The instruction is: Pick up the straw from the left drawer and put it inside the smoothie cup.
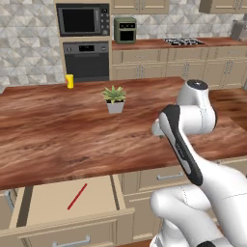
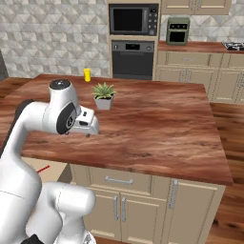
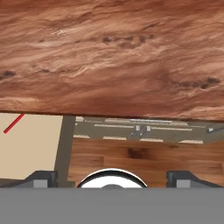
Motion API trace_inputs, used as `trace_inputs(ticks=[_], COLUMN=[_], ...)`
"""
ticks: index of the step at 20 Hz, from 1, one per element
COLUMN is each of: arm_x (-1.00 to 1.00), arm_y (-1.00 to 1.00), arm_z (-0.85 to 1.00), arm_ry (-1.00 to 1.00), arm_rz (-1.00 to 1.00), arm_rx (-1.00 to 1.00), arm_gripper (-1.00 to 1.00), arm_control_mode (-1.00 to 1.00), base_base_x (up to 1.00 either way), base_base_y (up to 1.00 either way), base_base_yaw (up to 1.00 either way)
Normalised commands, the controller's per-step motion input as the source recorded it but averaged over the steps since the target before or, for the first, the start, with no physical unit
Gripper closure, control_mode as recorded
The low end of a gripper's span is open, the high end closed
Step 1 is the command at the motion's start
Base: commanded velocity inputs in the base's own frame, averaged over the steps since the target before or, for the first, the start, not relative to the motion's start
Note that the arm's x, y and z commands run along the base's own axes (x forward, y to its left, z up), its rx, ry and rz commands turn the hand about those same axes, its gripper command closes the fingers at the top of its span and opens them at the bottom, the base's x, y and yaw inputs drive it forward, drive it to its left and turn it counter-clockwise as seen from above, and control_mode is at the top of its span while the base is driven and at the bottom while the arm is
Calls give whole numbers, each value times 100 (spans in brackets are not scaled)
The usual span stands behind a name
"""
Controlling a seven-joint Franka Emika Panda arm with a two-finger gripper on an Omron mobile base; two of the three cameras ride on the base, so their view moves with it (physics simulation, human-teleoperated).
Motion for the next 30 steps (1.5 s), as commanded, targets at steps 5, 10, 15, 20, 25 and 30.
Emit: trace_inputs(ticks=[5, 10, 15, 20, 25, 30], arm_x=[0, -31, -64, -60, 6, 20], arm_y=[0, 0, 0, 0, 0, 0], arm_z=[-6, -6, -2, -2, 9, 33], arm_ry=[-1, -2, -8, -8, -2, 6], arm_rz=[0, 0, 0, 0, 0, 0], arm_rx=[0, 0, 0, 0, 0, 0], arm_gripper=[-100, -100, -100, -100, -100, -100], arm_control_mode=[-100, -100, -100, -100, -100, -100], base_base_x=[0, 0, 0, 0, 0, 0], base_base_y=[0, 0, 0, 0, 0, 0], base_base_yaw=[0, 0, 0, 0, 0, 0])
